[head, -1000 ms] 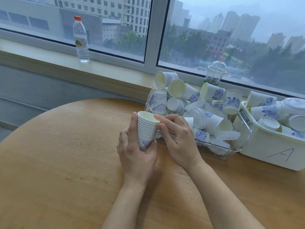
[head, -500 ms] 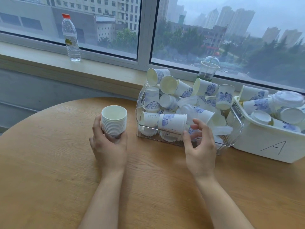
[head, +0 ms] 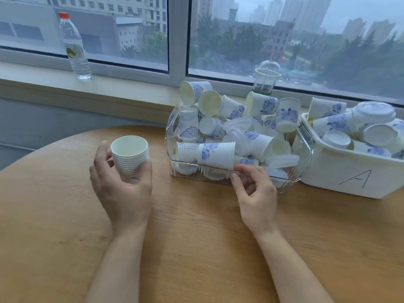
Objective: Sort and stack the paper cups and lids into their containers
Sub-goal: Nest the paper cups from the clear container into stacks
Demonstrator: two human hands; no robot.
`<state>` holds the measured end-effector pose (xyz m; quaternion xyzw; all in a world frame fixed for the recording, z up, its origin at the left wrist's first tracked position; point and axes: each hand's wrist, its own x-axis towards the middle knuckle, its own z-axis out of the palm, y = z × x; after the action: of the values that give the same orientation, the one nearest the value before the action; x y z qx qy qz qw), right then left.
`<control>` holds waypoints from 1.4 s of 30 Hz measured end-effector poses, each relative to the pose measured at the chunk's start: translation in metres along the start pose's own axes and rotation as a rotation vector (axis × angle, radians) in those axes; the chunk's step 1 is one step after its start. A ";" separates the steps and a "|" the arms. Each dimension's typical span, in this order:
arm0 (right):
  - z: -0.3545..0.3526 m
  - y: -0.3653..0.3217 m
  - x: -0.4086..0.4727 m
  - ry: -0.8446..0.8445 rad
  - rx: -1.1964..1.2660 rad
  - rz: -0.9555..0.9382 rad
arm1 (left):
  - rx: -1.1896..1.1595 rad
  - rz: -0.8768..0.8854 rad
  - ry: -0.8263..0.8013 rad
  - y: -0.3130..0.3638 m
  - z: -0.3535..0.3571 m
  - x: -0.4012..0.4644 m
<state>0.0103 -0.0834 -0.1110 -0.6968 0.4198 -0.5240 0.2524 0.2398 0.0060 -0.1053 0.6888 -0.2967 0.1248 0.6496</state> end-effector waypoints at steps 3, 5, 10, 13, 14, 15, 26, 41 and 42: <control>0.001 0.001 0.001 -0.004 0.017 0.009 | 0.064 0.078 0.007 0.012 -0.005 -0.003; 0.002 0.001 0.002 -0.004 0.014 0.007 | 0.106 0.164 0.008 0.020 -0.007 -0.007; 0.005 0.000 0.002 -0.011 0.025 0.007 | 0.134 0.335 -0.048 0.033 -0.002 -0.022; 0.005 -0.001 0.001 -0.016 0.033 -0.006 | 0.158 0.429 -0.099 0.034 0.005 -0.030; 0.005 -0.001 0.001 -0.016 0.031 -0.012 | 0.166 0.459 -0.119 0.033 0.007 -0.031; 0.005 -0.001 0.001 -0.015 0.029 -0.015 | 0.169 0.481 -0.136 0.032 0.008 -0.032; 0.004 0.000 -0.002 -0.016 0.018 -0.103 | 0.086 0.452 -0.351 0.021 0.024 -0.041; 0.007 -0.004 -0.013 -0.112 0.045 -0.238 | 0.087 0.136 -0.268 0.009 -0.010 -0.045; 0.009 -0.005 -0.014 -0.127 0.042 -0.253 | 0.111 0.071 -0.238 0.005 -0.016 -0.043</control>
<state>0.0187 -0.0695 -0.1170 -0.7704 0.3008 -0.5152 0.2250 0.2065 0.0318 -0.1229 0.7225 -0.3887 0.0813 0.5660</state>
